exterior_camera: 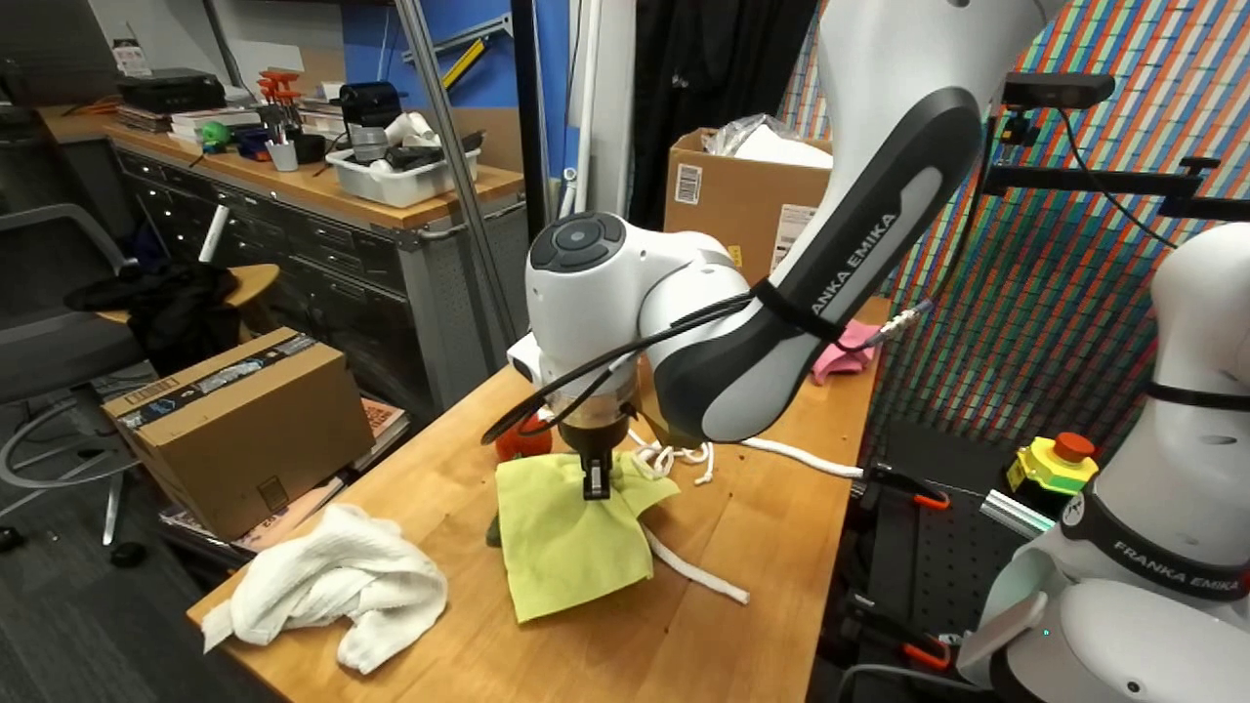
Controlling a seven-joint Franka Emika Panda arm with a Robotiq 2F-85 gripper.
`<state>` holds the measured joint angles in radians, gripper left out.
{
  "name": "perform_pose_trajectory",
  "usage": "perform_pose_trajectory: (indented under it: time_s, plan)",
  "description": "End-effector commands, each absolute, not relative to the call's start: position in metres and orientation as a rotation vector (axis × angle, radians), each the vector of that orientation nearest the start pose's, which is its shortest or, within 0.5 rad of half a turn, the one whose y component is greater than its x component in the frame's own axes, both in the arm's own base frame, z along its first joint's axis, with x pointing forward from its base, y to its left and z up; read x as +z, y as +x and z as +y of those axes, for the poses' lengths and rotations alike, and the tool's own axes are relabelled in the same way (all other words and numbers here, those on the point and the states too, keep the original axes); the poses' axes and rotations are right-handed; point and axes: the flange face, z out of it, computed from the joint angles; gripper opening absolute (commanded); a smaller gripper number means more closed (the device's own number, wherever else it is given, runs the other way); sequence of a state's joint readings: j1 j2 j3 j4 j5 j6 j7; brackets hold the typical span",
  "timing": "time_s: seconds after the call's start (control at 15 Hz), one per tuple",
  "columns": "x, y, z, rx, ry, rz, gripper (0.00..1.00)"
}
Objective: Separate the objects on the heap
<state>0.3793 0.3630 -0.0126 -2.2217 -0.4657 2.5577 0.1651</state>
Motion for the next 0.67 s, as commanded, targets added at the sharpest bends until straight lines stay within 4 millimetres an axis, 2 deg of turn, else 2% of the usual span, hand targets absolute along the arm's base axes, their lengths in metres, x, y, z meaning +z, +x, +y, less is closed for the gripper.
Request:
perform_pose_trajectory:
  time_s: [0.0,0.27,0.6]
  plan:
    - [0.243,0.505,0.209,-0.063,-3.222,-1.017,0.05]
    - [0.264,0.498,0.221,-0.041,-3.167,-1.04,0.05]
    - [0.276,0.476,0.241,0.052,-3.031,-1.119,0.05]
